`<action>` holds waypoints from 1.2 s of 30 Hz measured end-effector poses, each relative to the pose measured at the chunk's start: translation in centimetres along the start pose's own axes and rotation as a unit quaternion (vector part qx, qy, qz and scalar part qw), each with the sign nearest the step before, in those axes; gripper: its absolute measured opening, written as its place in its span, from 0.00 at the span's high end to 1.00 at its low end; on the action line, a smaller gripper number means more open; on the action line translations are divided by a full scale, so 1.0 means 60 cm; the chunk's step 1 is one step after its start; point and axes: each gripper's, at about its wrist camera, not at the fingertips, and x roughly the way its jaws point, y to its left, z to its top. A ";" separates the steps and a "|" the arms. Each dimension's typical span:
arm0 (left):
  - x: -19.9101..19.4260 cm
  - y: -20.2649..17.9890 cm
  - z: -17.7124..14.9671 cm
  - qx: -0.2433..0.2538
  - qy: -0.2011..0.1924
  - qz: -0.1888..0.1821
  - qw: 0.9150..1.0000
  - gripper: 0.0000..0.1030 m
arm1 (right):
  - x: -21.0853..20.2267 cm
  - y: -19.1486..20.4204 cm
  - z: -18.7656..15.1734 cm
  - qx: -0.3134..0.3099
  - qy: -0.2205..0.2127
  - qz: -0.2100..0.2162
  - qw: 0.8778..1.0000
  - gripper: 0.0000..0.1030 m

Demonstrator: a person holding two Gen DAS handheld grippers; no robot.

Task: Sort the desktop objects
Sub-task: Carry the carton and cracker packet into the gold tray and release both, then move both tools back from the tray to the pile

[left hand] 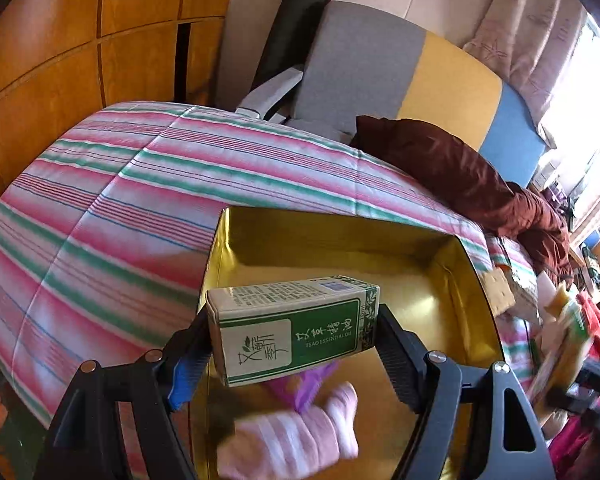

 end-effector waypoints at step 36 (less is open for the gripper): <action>-0.101 -0.005 -0.116 -0.017 -0.052 0.050 0.997 0.13 | 0.103 0.099 -0.059 -0.034 0.003 -0.059 0.998 0.18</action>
